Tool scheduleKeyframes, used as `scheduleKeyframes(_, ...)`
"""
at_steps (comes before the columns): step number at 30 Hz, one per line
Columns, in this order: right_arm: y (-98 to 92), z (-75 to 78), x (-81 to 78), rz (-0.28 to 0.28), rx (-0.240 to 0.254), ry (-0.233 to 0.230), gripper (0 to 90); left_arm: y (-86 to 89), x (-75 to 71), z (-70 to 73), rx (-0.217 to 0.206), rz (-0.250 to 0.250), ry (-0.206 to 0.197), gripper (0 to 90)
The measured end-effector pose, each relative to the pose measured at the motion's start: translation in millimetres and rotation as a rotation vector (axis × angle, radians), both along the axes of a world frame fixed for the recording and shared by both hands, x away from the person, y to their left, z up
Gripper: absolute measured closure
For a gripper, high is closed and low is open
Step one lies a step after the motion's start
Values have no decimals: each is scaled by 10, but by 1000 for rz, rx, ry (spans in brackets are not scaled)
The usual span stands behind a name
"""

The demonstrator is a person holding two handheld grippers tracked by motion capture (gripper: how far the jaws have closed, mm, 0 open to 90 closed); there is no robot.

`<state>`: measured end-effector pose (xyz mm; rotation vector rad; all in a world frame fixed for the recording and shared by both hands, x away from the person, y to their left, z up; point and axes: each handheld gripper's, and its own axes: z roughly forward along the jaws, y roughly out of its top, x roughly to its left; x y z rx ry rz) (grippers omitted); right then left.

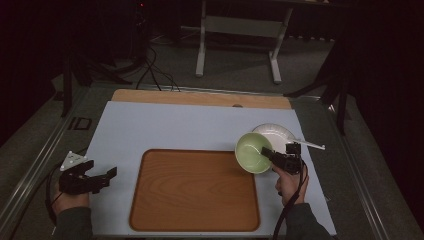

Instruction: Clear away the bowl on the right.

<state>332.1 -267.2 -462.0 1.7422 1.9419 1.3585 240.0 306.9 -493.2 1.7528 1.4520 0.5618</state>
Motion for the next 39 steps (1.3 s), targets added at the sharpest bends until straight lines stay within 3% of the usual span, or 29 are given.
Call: scheduleKeyframes(39, 428, -35, -57, 109, 20, 17, 827, 1, 1, -4, -3, 0, 3, 119)
